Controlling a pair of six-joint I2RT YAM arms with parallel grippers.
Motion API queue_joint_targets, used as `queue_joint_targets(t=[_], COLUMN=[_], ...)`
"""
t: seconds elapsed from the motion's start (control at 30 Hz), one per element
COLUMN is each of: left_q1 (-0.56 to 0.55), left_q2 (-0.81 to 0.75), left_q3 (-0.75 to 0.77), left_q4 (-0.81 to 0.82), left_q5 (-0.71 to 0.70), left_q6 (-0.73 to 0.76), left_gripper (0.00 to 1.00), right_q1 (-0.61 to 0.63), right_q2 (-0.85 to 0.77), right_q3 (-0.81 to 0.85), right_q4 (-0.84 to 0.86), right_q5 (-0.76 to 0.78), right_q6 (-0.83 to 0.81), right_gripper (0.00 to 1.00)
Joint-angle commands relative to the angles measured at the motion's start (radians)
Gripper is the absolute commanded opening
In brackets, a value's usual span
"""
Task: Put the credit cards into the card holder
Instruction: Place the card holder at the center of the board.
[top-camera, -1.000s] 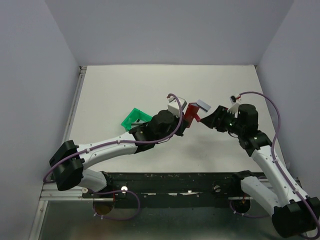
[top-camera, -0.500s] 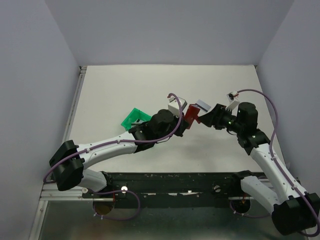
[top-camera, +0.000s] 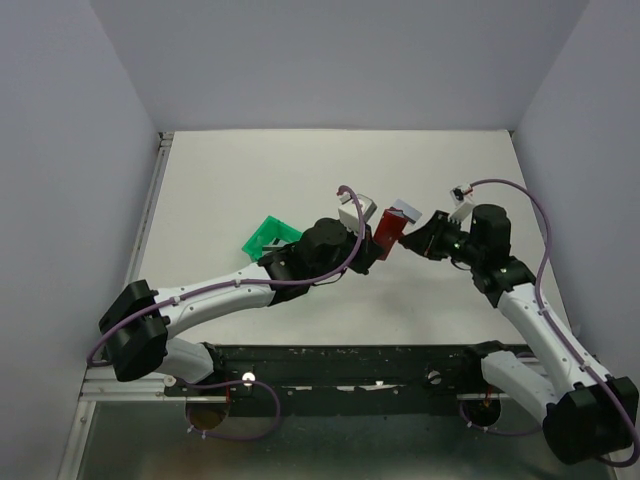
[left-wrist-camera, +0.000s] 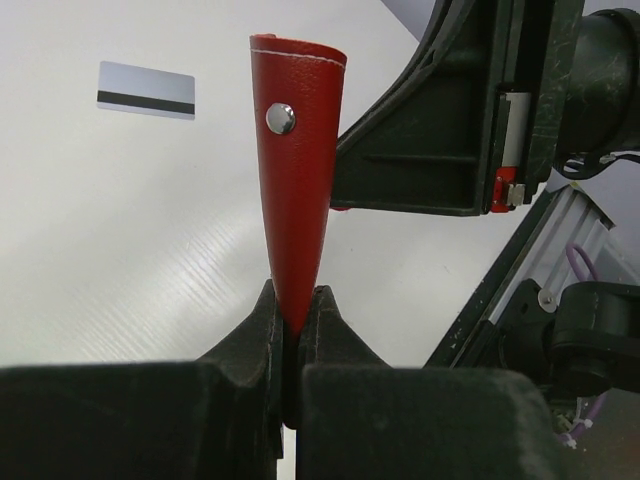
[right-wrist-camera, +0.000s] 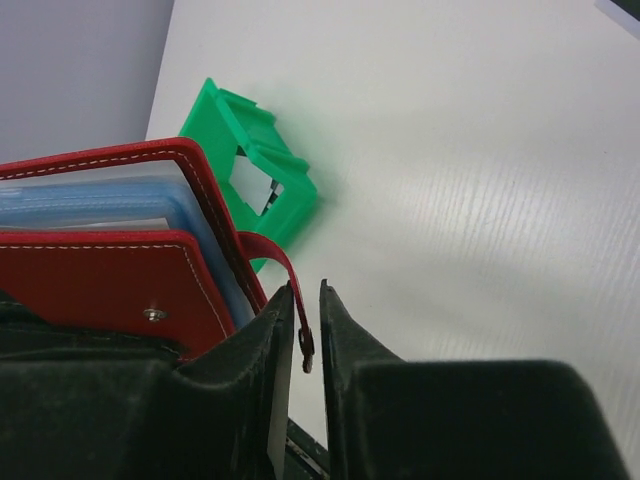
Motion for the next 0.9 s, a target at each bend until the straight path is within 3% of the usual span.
queue_joint_targets(t=[0.0,0.13,0.37,0.5,0.7,0.77,0.87], left_q1=[0.008,0.008,0.008,0.008,0.009,0.008,0.008], left_q2=[0.014,0.027,0.104,0.101,0.084,0.066,0.003], left_q3=[-0.034,-0.077,-0.087,-0.091,0.019,0.047,0.022], left_q4=[0.026,0.023,-0.079,-0.112,-0.366,-0.42,-0.377], left_q5=[0.021,0.004,-0.059,-0.105,-0.373,-0.424,-0.44], left_q6=[-0.055,-0.107,-0.153,-0.162,-0.171,-0.158,-0.15], left_gripper=[0.02,0.13,0.32,0.56,0.99,0.99,0.99], right_q1=[0.001,-0.001,0.001,0.001,0.001,0.001,0.001], right_q2=[0.034,0.076,0.117,0.083,0.088,0.092,0.099], right_q3=[-0.004,-0.019,-0.034,-0.031,-0.007,-0.008,-0.007], right_q4=[-0.034,-0.061,-0.103,-0.123,-0.147,-0.137,-0.121], right_q5=[0.001,0.001,-0.037,-0.036,-0.06,-0.074,-0.092], right_q6=[-0.015,-0.02,-0.025,-0.031,-0.04,-0.034,-0.026], right_gripper=[0.17,0.0,0.0,0.0,0.0,0.0,0.0])
